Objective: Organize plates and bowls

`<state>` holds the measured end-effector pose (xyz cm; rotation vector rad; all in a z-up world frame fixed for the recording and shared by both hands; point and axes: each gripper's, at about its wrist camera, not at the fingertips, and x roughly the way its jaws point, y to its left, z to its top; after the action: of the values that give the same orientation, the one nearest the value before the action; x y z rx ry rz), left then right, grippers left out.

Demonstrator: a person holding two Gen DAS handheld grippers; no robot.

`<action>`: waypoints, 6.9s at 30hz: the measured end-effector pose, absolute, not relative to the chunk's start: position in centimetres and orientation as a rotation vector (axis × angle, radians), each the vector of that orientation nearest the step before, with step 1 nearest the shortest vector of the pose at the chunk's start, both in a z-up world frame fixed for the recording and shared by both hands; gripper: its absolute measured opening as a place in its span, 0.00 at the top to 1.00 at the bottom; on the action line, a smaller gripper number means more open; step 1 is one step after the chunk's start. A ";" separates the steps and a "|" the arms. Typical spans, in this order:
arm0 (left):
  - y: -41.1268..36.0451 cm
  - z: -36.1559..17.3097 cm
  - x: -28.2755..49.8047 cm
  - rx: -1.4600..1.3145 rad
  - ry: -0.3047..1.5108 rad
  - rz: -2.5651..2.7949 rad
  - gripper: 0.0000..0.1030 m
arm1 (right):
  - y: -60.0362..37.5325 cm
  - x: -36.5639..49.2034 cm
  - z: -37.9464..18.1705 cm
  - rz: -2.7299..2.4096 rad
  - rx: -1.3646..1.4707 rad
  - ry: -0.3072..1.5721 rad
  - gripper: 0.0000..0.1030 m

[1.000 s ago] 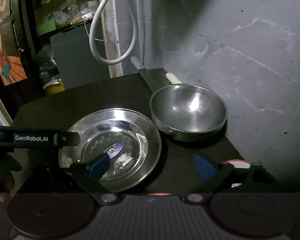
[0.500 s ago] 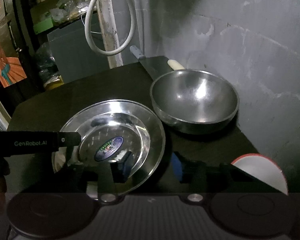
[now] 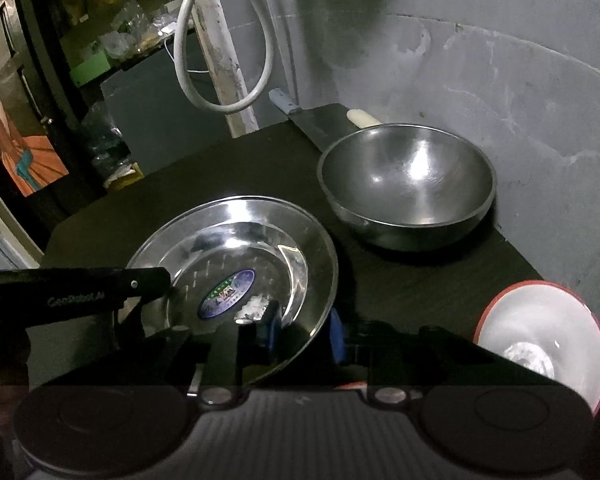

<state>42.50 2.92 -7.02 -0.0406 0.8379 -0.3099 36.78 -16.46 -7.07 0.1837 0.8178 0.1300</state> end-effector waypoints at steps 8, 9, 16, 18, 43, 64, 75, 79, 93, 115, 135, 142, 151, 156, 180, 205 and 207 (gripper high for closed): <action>4.2 -4.8 39.4 -0.018 0.770 -0.331 0.78 | -16.5 34.2 -5.3 0.167 0.216 0.756 0.72; 4.4 -4.6 38.9 -0.021 0.765 -0.331 0.78 | -16.5 33.8 -5.1 0.173 0.219 0.750 0.72; 5.6 -2.7 35.1 -0.045 0.725 -0.339 0.78 | -16.5 30.4 -2.6 0.214 0.215 0.712 0.72; 5.9 -2.0 33.9 -0.053 0.714 -0.338 0.78 | -16.3 29.4 -1.9 0.227 0.197 0.703 0.72; 6.2 -2.3 22.9 -0.095 0.811 -0.284 0.77 | -17.1 19.1 -0.7 0.344 0.164 0.763 0.72; 5.7 -4.6 22.5 -0.077 0.867 -0.234 0.76 | -16.7 18.4 -2.5 0.375 0.142 0.841 0.72; 5.6 -5.2 23.0 -0.061 0.854 -0.230 0.75 | -16.2 18.2 -2.5 0.365 0.125 0.841 0.72; 5.4 -5.2 23.2 -0.051 0.851 -0.231 0.75 | -16.2 18.2 -2.5 0.363 0.129 0.845 0.72; 4.5 -5.4 22.9 0.006 0.831 -0.232 0.72 | -16.2 18.1 -2.8 0.354 0.139 0.855 0.72; 3.7 -5.6 23.1 0.055 0.812 -0.220 0.52 | -15.6 18.0 -2.9 0.337 0.098 0.853 0.66; 3.3 -4.3 25.7 0.042 0.772 -0.237 0.01 | -17.8 18.0 -1.7 0.311 0.151 0.798 0.01; 3.0 -3.8 29.3 -0.028 0.734 -0.274 0.01 | -19.9 19.8 -1.1 0.233 0.186 0.744 0.00; 0.2 -2.9 38.2 -0.063 0.645 -0.287 0.01 | -22.4 26.7 -1.0 0.124 0.161 0.666 0.00; -2.1 -4.2 43.0 -0.092 0.655 -0.294 0.01 | -23.2 31.2 -2.2 0.071 0.184 0.646 0.00; -7.6 -8.0 50.0 -0.188 0.799 -0.416 0.28 | -24.4 39.3 -6.3 -0.018 0.257 0.670 0.39; -4.7 -2.7 40.1 -0.211 0.720 -0.524 0.82 | -25.1 31.3 -1.7 0.123 0.285 0.571 0.71; -4.5 -2.1 38.5 -0.224 0.717 -0.526 0.82 | -25.1 29.8 -1.1 0.134 0.279 0.580 0.71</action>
<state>38.49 -4.53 -2.06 -0.2236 0.7170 -0.5264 29.77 -25.10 -1.08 0.2794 0.5797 0.1339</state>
